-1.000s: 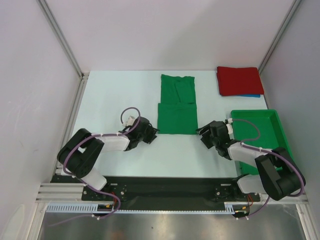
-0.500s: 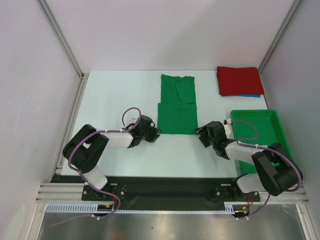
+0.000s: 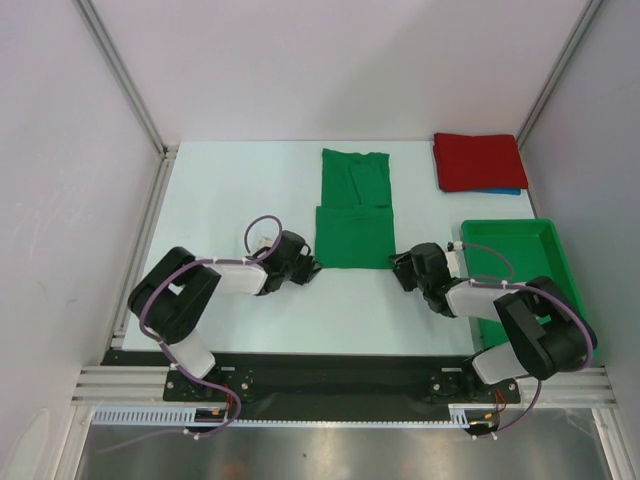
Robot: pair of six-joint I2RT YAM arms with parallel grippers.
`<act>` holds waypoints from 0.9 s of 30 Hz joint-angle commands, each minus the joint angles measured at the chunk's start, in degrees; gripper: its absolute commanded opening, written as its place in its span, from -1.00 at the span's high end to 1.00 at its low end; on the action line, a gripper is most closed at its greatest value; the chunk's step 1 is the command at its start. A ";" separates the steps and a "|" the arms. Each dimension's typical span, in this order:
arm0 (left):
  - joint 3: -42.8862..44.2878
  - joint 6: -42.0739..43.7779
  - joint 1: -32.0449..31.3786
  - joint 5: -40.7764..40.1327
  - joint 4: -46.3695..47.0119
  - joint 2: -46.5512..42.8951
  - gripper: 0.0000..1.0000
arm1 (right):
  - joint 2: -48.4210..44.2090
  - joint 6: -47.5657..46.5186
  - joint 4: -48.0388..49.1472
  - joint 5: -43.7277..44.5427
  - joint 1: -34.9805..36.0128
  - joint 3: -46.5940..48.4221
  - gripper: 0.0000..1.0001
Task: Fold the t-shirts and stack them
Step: Fold the tshirt
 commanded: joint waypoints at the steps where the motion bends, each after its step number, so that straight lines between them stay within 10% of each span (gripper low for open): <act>1: -0.57 0.87 0.19 -1.23 -1.36 1.77 0.62 | 3.04 2.35 -5.03 1.71 0.38 -0.54 0.06; 13: -1.18 1.66 0.81 -0.70 0.84 1.78 0.66 | 5.50 3.41 -6.79 0.22 -0.68 0.51 0.26; 19: -1.62 2.53 0.89 0.70 2.68 1.86 0.89 | 5.59 2.54 -6.61 -0.66 -0.68 0.60 1.00; 27: -3.73 3.59 0.90 2.72 5.14 0.55 0.99 | 1.64 0.16 -8.37 -0.31 -0.33 -0.37 1.00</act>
